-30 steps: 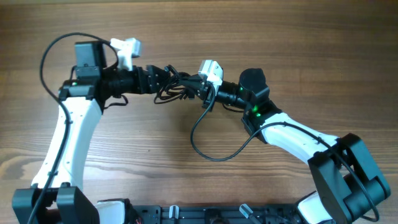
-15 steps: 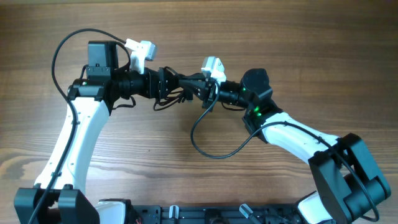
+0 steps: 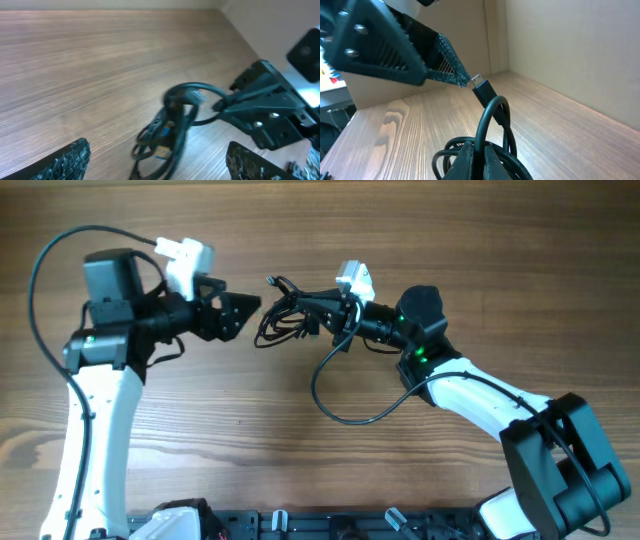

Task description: Untangle cables

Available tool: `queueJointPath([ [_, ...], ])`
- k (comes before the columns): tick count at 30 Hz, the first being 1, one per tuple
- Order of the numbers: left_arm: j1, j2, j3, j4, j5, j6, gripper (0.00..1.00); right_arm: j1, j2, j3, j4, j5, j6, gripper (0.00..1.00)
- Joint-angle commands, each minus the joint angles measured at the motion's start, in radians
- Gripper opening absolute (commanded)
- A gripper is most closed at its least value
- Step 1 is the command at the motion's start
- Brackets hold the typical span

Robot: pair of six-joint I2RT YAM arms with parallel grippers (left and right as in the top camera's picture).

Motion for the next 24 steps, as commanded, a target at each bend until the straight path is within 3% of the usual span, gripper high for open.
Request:
queueJointPath([
  [1,0.033,-0.013,-0.004,-0.003,0.016,0.008,0.90,-0.002,-0.022,0.008,0.030,-0.057,0.021,0.04],
  [9,0.034,-0.013,-0.005,-0.002,0.016,0.005,0.92,-0.002,-0.022,0.008,0.031,-0.203,0.018,0.04],
  [24,-0.013,-0.005,-0.005,-0.008,0.052,0.009,0.93,0.000,-0.022,0.007,0.029,-0.226,-0.008,0.04],
])
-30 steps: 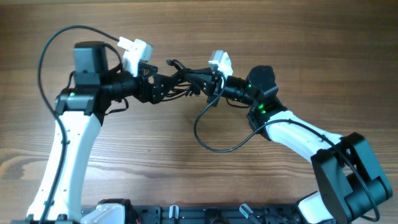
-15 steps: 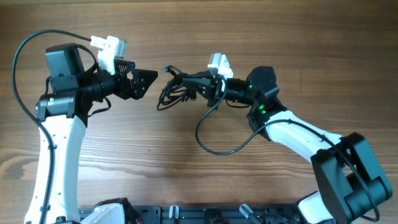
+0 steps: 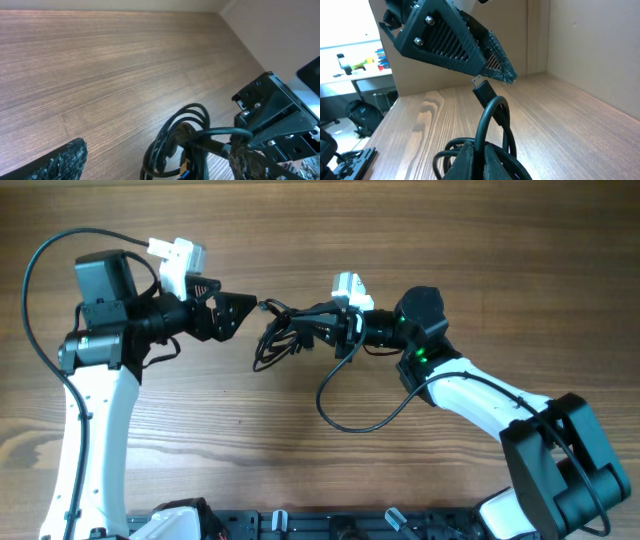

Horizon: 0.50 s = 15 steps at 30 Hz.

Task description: Untangle cables

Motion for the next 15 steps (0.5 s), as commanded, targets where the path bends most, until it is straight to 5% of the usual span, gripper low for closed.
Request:
queueJointPath([
  [1,-0.039,-0.002,-0.005,-0.001,0.018,0.009,0.93,0.000,-0.022,0.007,0.010,-0.024,-0.007,0.04],
  [15,-0.048,0.027,-0.004,-0.007,0.011,0.009,0.95,0.000,-0.022,0.007,0.013,-0.025,-0.008,0.04],
])
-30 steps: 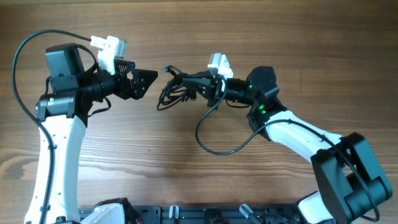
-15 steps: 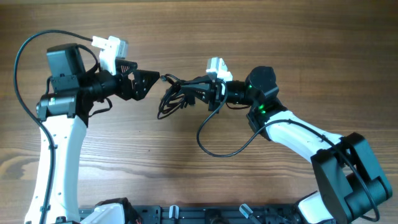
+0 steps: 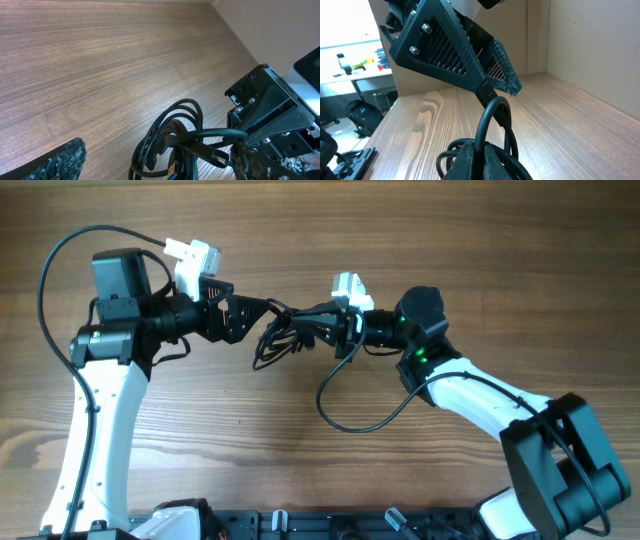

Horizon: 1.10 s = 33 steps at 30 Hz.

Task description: Untangle cables

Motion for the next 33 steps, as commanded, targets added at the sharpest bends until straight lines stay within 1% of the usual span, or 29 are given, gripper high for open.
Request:
queueJointPath([
  [1,0.000,0.006,-0.005,-0.003,0.009,0.009,0.96,-0.001,-0.022,0.007,0.016,-0.029,-0.007,0.04],
  [3,0.000,0.006,-0.005,-0.003,0.021,0.009,0.95,-0.001,-0.022,0.007,0.045,-0.068,-0.007,0.04],
  [7,0.000,0.006,-0.005,0.027,0.211,0.013,0.96,-0.001,-0.022,0.007,0.214,-0.231,-0.003,0.04],
  [9,0.000,0.006,-0.005,0.053,0.327,0.014,0.99,-0.001,-0.022,0.007,0.251,-0.296,-0.003,0.04],
  [10,-0.001,0.006,-0.005,0.060,0.352,0.014,0.99,0.000,-0.022,0.008,0.253,-0.312,-0.002,0.04],
  [13,-0.006,0.006,-0.005,0.060,0.368,0.021,0.97,0.000,-0.022,0.008,0.271,-0.339,0.003,0.04],
  [17,-0.067,0.006,-0.005,0.057,0.367,0.062,0.94,-0.001,-0.022,0.008,0.405,-0.338,0.082,0.04],
  [19,-0.074,0.006,-0.005,0.060,0.369,0.061,0.90,-0.001,-0.022,0.008,0.408,-0.335,0.084,0.05],
  [22,-0.068,0.006,-0.005,0.063,0.426,0.061,0.89,-0.002,-0.022,0.008,0.408,-0.335,0.110,0.04],
  [24,-0.052,0.006,-0.005,0.075,0.472,0.062,0.90,-0.003,-0.022,0.008,0.408,-0.335,0.110,0.04],
  [26,-0.019,0.006,-0.005,0.105,0.556,0.063,0.90,-0.005,-0.022,0.008,0.408,-0.335,0.114,0.04],
  [27,0.007,0.006,-0.005,0.129,0.618,0.066,0.90,-0.011,-0.022,0.008,0.409,-0.335,0.130,0.04],
  [29,0.047,0.006,-0.005,0.144,0.654,0.067,0.93,-0.021,-0.022,0.008,0.423,-0.337,0.177,0.04],
  [30,0.061,0.006,-0.005,0.147,0.661,0.069,0.93,-0.023,-0.022,0.008,0.440,-0.339,0.189,0.04],
  [32,0.094,0.006,-0.005,0.157,0.721,0.075,0.93,-0.023,-0.022,0.008,0.509,-0.338,0.228,0.04],
  [33,0.105,0.006,-0.005,0.153,0.723,0.080,0.93,-0.023,-0.022,0.008,0.552,-0.334,0.249,0.04],
])
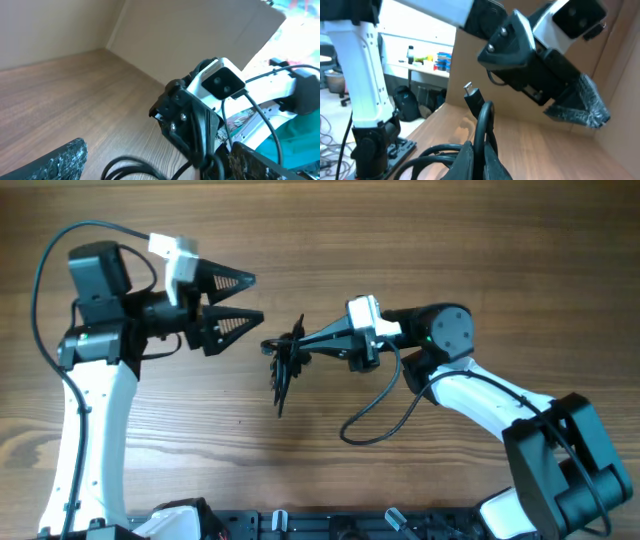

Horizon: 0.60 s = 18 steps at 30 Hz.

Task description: Untangle cables

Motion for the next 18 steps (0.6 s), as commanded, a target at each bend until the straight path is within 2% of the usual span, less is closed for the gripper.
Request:
queueJointPath([
  [1,0.043,0.006,-0.005,0.003,0.096,0.027,0.94,-0.004,-0.020,0.008,0.084,0.008,0.087,0.04],
  [6,0.005,0.006,-0.005,-0.016,0.096,0.032,0.92,-0.004,-0.020,0.008,0.054,0.091,0.082,0.04],
  [11,-0.028,0.006,-0.005,-0.015,0.096,0.035,0.84,-0.007,-0.020,0.008,0.053,0.224,0.082,0.04],
  [18,-0.045,0.006,-0.005,-0.015,0.096,0.035,0.82,-0.007,-0.020,0.008,0.054,0.229,0.082,0.04],
])
